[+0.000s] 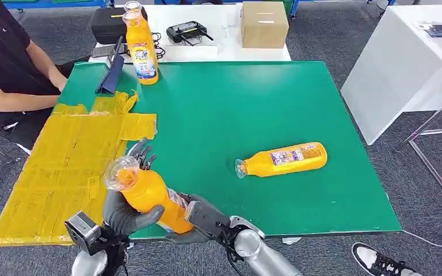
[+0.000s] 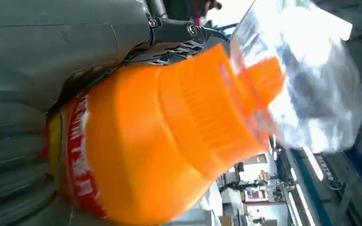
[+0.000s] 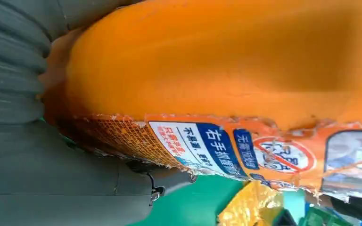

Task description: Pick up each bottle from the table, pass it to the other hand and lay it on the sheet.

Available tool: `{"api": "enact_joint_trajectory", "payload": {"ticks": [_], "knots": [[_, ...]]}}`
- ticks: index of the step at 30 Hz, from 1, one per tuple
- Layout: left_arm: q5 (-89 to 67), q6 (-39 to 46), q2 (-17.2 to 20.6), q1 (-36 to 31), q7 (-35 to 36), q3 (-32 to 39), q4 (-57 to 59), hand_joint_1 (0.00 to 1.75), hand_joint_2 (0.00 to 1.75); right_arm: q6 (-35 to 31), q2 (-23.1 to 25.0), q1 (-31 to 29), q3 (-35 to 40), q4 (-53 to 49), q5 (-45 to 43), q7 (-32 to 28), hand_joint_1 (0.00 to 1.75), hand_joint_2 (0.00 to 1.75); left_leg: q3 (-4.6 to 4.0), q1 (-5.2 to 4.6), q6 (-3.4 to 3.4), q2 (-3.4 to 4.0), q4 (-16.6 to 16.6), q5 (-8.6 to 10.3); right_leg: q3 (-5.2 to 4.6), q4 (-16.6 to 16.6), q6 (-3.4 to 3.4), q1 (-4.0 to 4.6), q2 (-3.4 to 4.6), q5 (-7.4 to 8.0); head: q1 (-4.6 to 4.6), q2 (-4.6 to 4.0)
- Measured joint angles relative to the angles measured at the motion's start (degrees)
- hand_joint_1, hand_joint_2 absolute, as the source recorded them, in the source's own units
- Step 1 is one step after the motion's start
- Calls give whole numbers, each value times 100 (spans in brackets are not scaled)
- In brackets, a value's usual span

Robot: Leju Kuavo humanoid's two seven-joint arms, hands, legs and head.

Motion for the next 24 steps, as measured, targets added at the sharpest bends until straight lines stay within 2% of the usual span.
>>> {"api": "enact_joint_trajectory", "payload": {"ticks": [10,11,12,24], "knots": [[282,-337,2,147,188,293,0,0,175,-169,-273,101,33,0,230,-22,175,175,-1,-3,0,0,0,0,0,0,0,-1,0,0,2,0],[282,-350,2,147,199,297,0,5,175,-169,-289,110,33,0,273,-17,175,175,-1,-2,0,1,0,0,0,0,0,-1,0,0,0,0],[282,-367,2,146,212,304,0,175,175,-169,-297,118,33,0,321,-15,175,175,-1,-2,0,1,0,0,0,0,0,-1,0,0,2,0],[372,-580,11,151,175,372,9,175,175,-153,-306,94,11,11,468,-28,175,175,-1,-2,0,1,0,0,1,1,0,-1,0,0,2,0]]}}
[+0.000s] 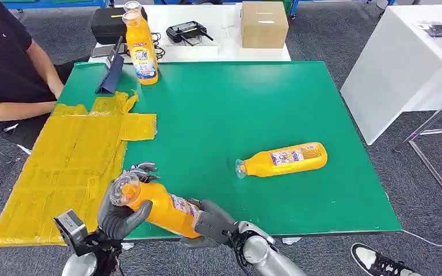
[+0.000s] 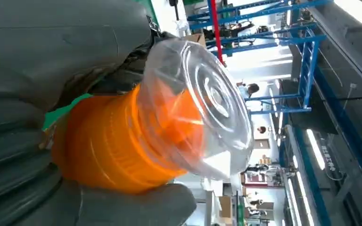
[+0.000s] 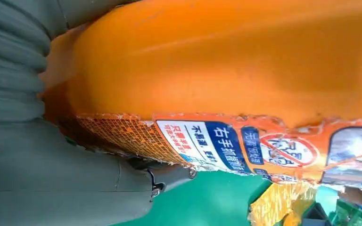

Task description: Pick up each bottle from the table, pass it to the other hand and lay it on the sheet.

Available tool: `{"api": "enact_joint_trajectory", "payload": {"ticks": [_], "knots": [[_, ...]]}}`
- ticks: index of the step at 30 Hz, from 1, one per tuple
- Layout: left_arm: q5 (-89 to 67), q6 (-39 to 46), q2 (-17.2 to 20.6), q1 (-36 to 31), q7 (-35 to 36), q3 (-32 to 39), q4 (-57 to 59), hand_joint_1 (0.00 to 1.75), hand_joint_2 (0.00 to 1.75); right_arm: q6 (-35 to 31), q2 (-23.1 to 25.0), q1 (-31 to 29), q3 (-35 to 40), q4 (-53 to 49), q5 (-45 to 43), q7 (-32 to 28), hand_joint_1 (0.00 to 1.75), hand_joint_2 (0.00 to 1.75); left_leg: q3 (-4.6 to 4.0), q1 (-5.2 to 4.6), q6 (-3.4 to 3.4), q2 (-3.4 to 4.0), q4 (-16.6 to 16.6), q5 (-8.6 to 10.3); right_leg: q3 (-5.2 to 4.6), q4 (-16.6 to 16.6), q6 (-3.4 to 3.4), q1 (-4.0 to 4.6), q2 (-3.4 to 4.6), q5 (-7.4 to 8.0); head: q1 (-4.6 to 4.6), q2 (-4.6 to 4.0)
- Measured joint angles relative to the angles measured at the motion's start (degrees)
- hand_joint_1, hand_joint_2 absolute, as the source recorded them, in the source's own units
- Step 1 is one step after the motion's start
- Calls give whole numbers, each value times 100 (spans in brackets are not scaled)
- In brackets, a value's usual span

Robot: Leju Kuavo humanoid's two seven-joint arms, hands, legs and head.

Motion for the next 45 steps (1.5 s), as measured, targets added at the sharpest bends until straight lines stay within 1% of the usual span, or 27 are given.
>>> {"api": "enact_joint_trajectory", "payload": {"ticks": [12,18,19,20,22,23,25,31,34,37,40,43,45], "knots": [[-92,-96,0,48,-116,63,-4,175,175,63,-4,-13,0,0,81,-4,175,175,-1,0,0,0,0,0,0,-1,0,0,0,0,-2,0],[-173,-129,-11,91,-216,63,-9,175,175,-50,-26,-11,-2,-2,148,-28,175,175,0,0,0,0,0,0,-1,-1,0,0,0,0,0,0],[-210,-131,-15,98,-243,63,-7,175,175,-72,-35,-8,-13,-7,155,-42,35,175,0,0,0,0,0,0,-1,-1,0,0,0,0,-2,0],[-219,-131,-17,106,-262,63,-9,175,175,-114,-48,2,-39,-20,164,-55,0,175,0,0,0,-1,0,0,-1,0,0,0,0,0,0,0],[-280,-103,-26,118,-319,61,-28,175,175,-201,-74,34,-111,-105,240,-98,0,175,-1,0,0,-1,0,0,0,0,0,0,0,0,0,0],[-347,-27,-43,140,-343,63,-70,175,175,-290,-87,66,-159,-203,312,-118,0,0,-1,0,0,0,0,0,-1,0,0,0,0,0,2,0],[-504,225,-87,195,-387,105,-201,175,175,-448,-142,131,-306,-517,520,-88,0,0,0,-1,0,1,0,0,-1,-1,0,0,0,0,0,0],[-732,652,-173,299,-507,282,-485,175,175,-448,-404,284,-802,-1257,839,77,0,0,0,-3,0,-2,0,0,-1,-2,0,0,-3,0,0,0],[-1077,1203,-234,297,-719,352,-675,175,175,-431,-544,353,-992,-1462,881,77,0,0,1,-4,0,-2,0,0,-1,-3,0,0,-3,0,0,0],[-1675,2234,-251,188,-787,369,-970,175,175,-367,-717,387,-1141,-1600,848,77,0,0,1,-4,0,-3,0,0,-1,-3,0,0,-3,0,0,0],[-2568,3550,-223,17,-804,319,-1198,175,175,-291,-883,383,-1261,-1692,758,66,0,0,1,-4,0,-2,0,0,0,-2,1,-1,-3,0,-2,0],[-3998,4890,-186,-66,-806,219,-1279,175,175,-208,-1060,348,-1392,-1792,595,26,0,0,1,-4,1,-2,1,0,1,-2,1,-1,-3,0,-2,0],[-5220,5437,-245,-105,-806,232,-1279,175,175,-149,-1170,268,-1465,-1838,452,26,0,0,0,-5,1,-2,1,0,1,-2,1,-2,-3,0,-2,0]]}}
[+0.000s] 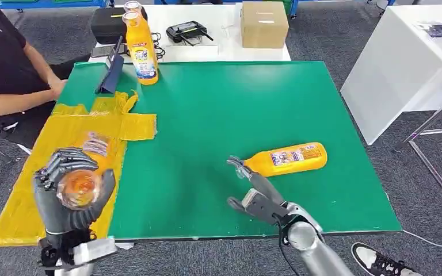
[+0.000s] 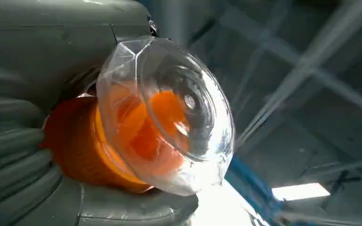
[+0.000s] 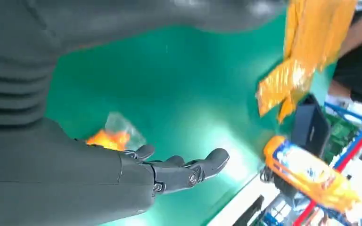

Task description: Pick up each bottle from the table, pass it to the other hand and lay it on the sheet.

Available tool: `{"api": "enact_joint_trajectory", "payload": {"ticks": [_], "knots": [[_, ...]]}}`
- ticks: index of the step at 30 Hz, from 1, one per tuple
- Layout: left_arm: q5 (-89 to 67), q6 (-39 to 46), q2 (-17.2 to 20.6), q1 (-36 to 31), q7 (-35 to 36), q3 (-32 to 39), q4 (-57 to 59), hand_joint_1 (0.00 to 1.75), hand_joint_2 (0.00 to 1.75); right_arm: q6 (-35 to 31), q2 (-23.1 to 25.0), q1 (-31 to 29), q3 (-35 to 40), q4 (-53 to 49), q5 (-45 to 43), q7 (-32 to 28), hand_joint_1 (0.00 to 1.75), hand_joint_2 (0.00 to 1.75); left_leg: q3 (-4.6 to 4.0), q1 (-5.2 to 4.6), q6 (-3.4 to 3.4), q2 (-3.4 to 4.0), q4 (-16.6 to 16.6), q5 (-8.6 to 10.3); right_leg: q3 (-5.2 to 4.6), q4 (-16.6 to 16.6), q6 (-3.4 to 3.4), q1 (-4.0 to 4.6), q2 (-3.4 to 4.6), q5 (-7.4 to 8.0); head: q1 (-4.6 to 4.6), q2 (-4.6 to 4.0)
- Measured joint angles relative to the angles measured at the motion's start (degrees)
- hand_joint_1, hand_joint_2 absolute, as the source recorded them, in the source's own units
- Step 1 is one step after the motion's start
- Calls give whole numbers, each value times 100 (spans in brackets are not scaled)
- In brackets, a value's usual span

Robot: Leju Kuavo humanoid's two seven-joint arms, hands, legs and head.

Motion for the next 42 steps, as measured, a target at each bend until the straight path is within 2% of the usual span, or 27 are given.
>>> {"api": "enact_joint_trajectory", "payload": {"ticks": [5,10,12,14,15,16,18,19,20,21,22,23,24,26,27,28,33,34,42], "knots": [[-2278,163,-382,-138,-4,273,-7,175,175,188,-223,-343,-148,-4,-290,41,0,0,2,-11,1,2,1,0,0,0,2,-15,1,1,0,0],[-2802,176,-583,-204,53,533,57,175,175,232,-341,-539,-190,-4,-328,52,0,0,3,-9,1,0,1,0,-1,1,2,-14,0,1,0,0],[-3315,178,-577,-230,506,570,151,175,175,245,-378,-584,-188,0,-371,52,0,0,2,-9,0,0,1,0,-2,1,2,-14,0,1,0,0],[-3659,148,-213,-287,1322,559,552,175,175,260,-452,-630,-177,4,-435,52,0,0,13,-11,0,0,1,0,-9,0,2,-13,1,1,7,0],[-3672,20,197,-447,1982,430,939,175,175,282,-489,-638,-177,4,-454,48,0,0,17,-13,-1,-3,1,2,-15,0,1,-9,-1,1,4,0],[-3674,-150,850,-774,2911,183,1398,175,175,321,-498,-643,-172,4,-457,48,0,0,10,-10,-2,-8,1,18,-17,6,0,-1,-10,2,0,0],[-3681,-335,1615,-1331,5165,-579,2207,175,175,350,-542,-661,-144,4,-575,52,0,0,-4,-11,-11,-11,2,25,-37,8,-24,-1,-12,20,-9,0],[-3689,-379,1804,-1574,6365,-1112,2611,175,175,347,-564,-665,-140,7,-610,44,0,0,-2,-18,-9,-5,0,27,-33,12,-21,-3,-13,22,-37,0],[-3693,-503,1899,-1796,7249,-1773,3127,175,175,347,-594,-684,-138,20,-601,44,0,0,-9,-23,-2,-14,-3,35,-18,20,-17,-7,-21,19,-33,0],[-3696,-624,1992,-1932,7691,-2315,3543,175,175,352,-596,-716,-127,31,-559,42,0,0,-8,-22,-1,-25,-4,36,-8,25,-14,-19,-23,17,-28,0],[-3694,-773,2057,-2003,7854,-2736,3908,175,175,352,-592,-742,-118,37,-526,42,0,175,-7,-21,-1,-11,-4,35,-10,26,-13,-19,-18,18,-26,0],[-3694,-886,2081,-2013,7598,-3144,4329,175,175,352,-570,-754,-107,42,-467,42,0,175,-3,-21,-1,16,-4,35,-15,26,-8,-20,-5,22,-28,0],[-3691,-971,2112,-2072,6942,-3427,4758,175,175,354,-566,-754,-98,48,-415,42,0,175,1,-22,-1,27,-3,35,-21,23,-8,-17,4,22,-28,0],[-3691,-1033,2147,-2240,5422,-3363,5373,175,175,352,-572,-747,-85,79,-341,46,0,175,0,-36,-1,9,-2,35,-25,21,-7,-19,-2,21,-33,0],[-3691,-1019,2147,-2341,4977,-3190,5594,175,175,350,-572,-747,-85,90,-312,46,0,175,-2,-47,0,-6,-2,35,-24,20,-5,-22,-14,20,-35,0],[-3691,-1015,2142,-2456,4730,-3069,5802,175,175,350,-572,-750,-83,107,-290,46,0,175,-5,-47,0,-20,-2,35,-21,20,-5,-25,-26,19,-28,0],[-3691,-1041,2140,-2676,4459,-2887,6367,175,175,350,-559,-754,-68,153,-196,48,0,175,-7,-47,4,-30,-5,33,-10,20,-5,-35,-28,19,-31,0],[-3691,-1048,2140,-2693,4422,-2879,6426,0,175,350,-551,-754,-61,162,-192,48,0,175,-2,-47,4,-30,-5,34,-6,20,-5,-35,-28,19,-31,0],[-3368,-1264,2085,-2745,3590,-2402,6564,0,175,306,-500,-755,-61,265,-78,66,0,175,19,-46,5,-26,-5,41,4,35,-8,-35,-27,22,-35,0]]}}
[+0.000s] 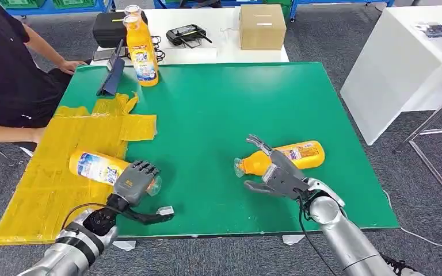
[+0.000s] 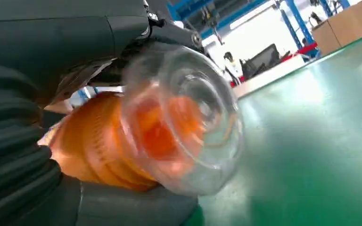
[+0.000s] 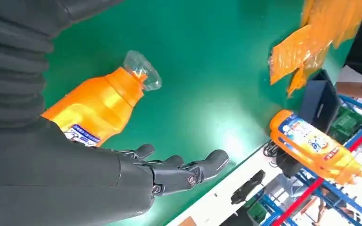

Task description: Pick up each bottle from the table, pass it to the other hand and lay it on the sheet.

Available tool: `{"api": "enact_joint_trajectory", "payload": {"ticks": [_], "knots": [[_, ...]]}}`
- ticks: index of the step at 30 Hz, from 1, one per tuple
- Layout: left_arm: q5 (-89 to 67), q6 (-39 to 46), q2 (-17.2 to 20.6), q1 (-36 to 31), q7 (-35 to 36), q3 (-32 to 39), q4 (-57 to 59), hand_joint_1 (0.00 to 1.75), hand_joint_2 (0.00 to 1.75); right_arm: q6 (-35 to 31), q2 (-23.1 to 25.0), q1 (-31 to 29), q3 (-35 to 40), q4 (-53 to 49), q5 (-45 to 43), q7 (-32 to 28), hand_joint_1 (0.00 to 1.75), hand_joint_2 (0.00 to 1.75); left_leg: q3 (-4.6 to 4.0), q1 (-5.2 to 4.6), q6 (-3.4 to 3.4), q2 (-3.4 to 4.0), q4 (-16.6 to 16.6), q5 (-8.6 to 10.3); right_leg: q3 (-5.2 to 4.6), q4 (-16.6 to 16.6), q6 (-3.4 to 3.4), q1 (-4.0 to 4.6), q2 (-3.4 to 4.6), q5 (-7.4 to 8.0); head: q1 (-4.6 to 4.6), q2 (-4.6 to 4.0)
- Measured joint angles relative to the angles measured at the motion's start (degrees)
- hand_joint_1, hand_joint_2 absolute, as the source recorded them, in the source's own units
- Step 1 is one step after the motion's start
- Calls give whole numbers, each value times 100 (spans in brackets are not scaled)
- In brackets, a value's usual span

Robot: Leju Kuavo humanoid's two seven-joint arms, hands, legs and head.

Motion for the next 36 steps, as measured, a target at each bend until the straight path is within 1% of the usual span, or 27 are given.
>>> {"api": "enact_joint_trajectory", "payload": {"ticks": [1,3,13,16,20,23,25,26,28,29,30,31,33,36], "knots": [[69,-46,-13,-4,-147,95,0,0,175,-17,0,1,-6,13,22,0,0,175,1,0,-2,0,0,2,0,1,0,0,0,0,2,0],[96,-89,-39,-4,-224,194,-2,0,175,-28,-2,1,-20,33,35,-2,0,175,2,0,-4,-2,0,4,0,5,0,0,0,0,2,0],[131,-140,-111,6,-286,411,-2,0,175,-57,-2,0,-39,74,68,-2,0,175,1,-1,-3,-2,0,5,1,6,0,-1,0,0,2,0],[411,-118,-133,43,-561,498,-33,0,175,-322,2,5,-55,74,427,-24,0,175,2,-1,-3,-2,0,5,-1,6,0,0,0,0,4,0],[872,-201,-173,246,-915,695,-457,0,175,-592,15,83,-214,70,851,-136,0,175,0,-1,-3,-4,0,5,-6,6,1,1,-1,-1,2,0],[1268,-225,-238,432,-1141,883,-840,0,175,-634,6,184,-367,59,1073,-216,0,175,-7,-5,-3,-4,1,5,-20,6,1,3,-1,-1,4,0],[2010,-229,-343,548,-1587,1027,-1115,0,175,-537,-121,233,-457,59,1156,-284,0,175,-16,-16,-2,-4,4,5,-31,3,1,1,-1,0,-2,0],[2618,-341,-411,579,-1902,1123,-1288,0,0,-472,-239,242,-494,72,1187,-321,0,175,-21,-19,1,-8,5,7,-32,2,2,0,-8,-1,2,0],[4235,-1046,-597,629,-2534,1362,-1706,0,0,-361,-501,219,-584,147,1290,-354,0,175,-35,-22,4,-19,5,8,-30,-2,4,-4,-28,1,4,0],[5107,-1555,-699,665,-2778,1522,-1964,0,0,-326,-622,184,-627,231,1370,-397,0,0,-44,-21,5,-20,5,7,-30,-4,10,-6,-28,5,6,0],[5711,-1963,-782,687,-2902,1667,-2189,0,0,-317,-699,135,-651,329,1455,-433,0,0,-48,-21,7,-17,5,6,-30,-6,10,-11,-27,5,4,0],[6058,-2239,-846,714,-2922,1777,-2379,0,0,-317,-763,65,-678,440,1530,-472,0,175,-48,-21,9,-10,5,4,-31,-5,11,-17,-25,6,4,0],[6709,-2761,-984,811,-2954,2004,-2855,0,0,-385,-804,-114,-726,739,1677,-546,0,175,-47,-22,11,2,5,2,-34,-6,11,-21,-14,6,2,0],[7223,-3151,-1178,1042,-3046,2316,-3518,0,0,-511,-776,-412,-745,1140,1910,-509,0,175,-46,-22,14,0,5,-1,-41,-8,12,-17,-9,5,0,0]]}}
